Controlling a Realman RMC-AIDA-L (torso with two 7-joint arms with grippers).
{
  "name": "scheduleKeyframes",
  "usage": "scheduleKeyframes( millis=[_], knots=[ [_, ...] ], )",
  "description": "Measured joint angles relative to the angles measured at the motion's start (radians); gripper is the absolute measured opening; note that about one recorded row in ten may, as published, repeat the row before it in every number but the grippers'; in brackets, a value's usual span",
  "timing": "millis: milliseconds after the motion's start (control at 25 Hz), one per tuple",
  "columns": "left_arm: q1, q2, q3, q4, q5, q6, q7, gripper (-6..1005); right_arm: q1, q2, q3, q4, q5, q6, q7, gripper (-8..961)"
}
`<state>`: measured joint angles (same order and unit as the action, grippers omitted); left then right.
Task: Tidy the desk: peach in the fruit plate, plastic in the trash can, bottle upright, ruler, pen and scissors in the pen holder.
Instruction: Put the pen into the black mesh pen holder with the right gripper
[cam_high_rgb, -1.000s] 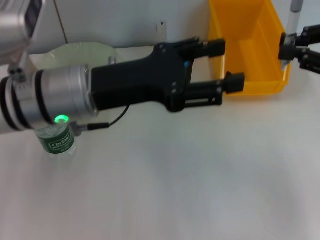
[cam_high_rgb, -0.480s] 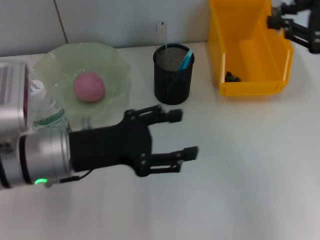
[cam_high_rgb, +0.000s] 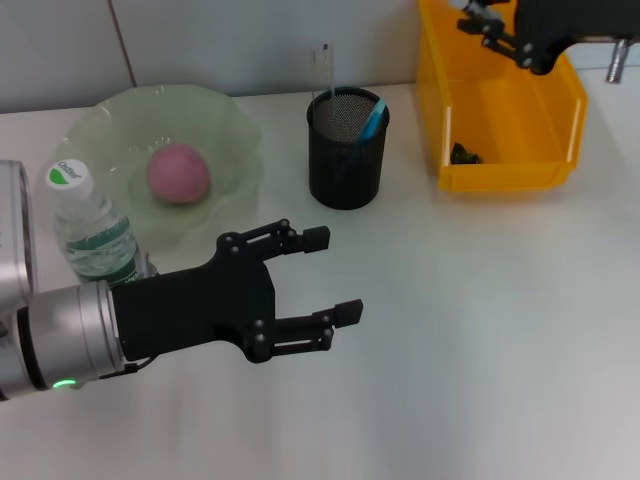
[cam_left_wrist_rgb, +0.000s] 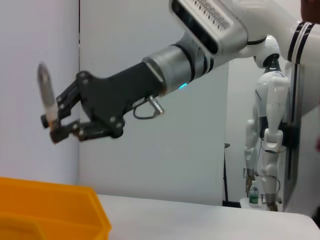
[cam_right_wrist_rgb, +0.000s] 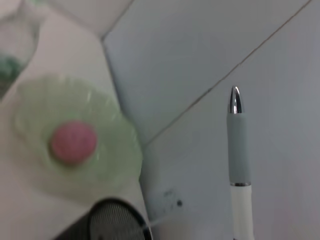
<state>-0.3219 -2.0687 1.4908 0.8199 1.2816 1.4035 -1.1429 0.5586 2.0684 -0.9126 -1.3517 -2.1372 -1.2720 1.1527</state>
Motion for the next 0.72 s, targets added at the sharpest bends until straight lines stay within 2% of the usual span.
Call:
scheduleKeyframes(
  millis=[80, 280, 400, 440, 600, 720],
  knots=[
    [0.001, 0.000, -0.002, -0.001, 0.000, 0.000, 0.008, 803, -0.005, 0.003, -0.025, -0.004, -0.018, 0.029, -0.023, 173],
    [0.012, 0.001, -0.020, -0.021, 0.002, -0.005, 0.053, 803, -0.059, 0.014, -0.176, -0.039, -0.105, 0.185, -0.115, 173],
    [0.012, 0.002, -0.029, -0.042, 0.007, -0.011, 0.070, 802, -0.101, 0.016, -0.294, -0.042, -0.151, 0.358, -0.233, 174],
    [0.011, 0.005, -0.050, -0.070, 0.011, -0.016, 0.084, 802, -0.101, 0.016, -0.294, -0.042, -0.151, 0.358, -0.233, 174],
    [0.021, 0.007, -0.117, -0.108, 0.035, -0.018, 0.116, 802, -0.108, 0.015, -0.384, -0.031, -0.194, 0.502, -0.342, 174],
    [0.034, 0.008, -0.130, -0.108, 0.046, -0.021, 0.118, 802, -0.104, 0.014, -0.414, -0.027, -0.218, 0.542, -0.391, 174]
  ],
)
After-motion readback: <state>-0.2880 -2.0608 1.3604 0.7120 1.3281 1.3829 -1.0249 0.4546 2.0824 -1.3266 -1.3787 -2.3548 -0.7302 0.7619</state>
